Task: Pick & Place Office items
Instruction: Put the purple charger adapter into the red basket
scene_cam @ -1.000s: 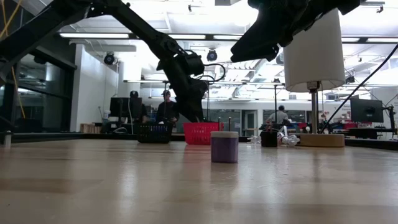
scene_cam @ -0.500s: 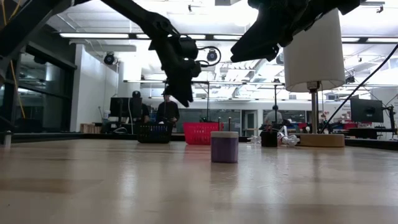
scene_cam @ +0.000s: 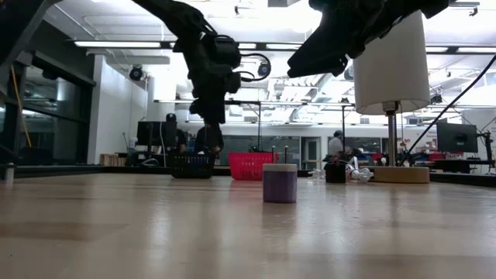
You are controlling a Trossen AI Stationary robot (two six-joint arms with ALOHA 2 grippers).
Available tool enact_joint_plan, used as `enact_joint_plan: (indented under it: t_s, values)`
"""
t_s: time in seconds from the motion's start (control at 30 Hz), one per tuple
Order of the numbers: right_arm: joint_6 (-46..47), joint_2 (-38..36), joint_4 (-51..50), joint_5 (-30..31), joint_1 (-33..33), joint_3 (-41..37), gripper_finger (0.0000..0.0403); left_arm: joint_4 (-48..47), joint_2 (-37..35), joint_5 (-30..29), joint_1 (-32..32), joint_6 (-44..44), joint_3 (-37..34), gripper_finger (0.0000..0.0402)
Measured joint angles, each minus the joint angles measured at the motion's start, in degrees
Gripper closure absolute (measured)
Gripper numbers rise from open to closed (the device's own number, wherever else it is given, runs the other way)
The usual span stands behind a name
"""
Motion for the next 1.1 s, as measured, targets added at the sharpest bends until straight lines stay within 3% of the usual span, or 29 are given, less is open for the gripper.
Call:
enact_joint_plan:
  t_s: [0.33,0.57,0.87,1.1]
  values:
    - [0.0,0.0,0.0,0.0,0.0,0.0,0.0243,14.9,-11.8,-0.1,-2.9,-5.3,-20.6,0.0203]
    - [0.0,0.0,-0.1,0.0,0.0,0.0,0.0243,27.5,-19.5,-3.0,-9.5,-7.9,-32.8,0.0203]
    - [0.0,0.0,0.0,0.0,0.0,0.0,0.0243,43.2,-21.0,-9.0,-21.2,-11.3,-42.7,0.0203]
    - [0.0,0.0,0.0,0.0,0.0,0.0,0.0243,62.2,-21.0,-17.3,-29.8,-10.1,-52.2,0.0203]
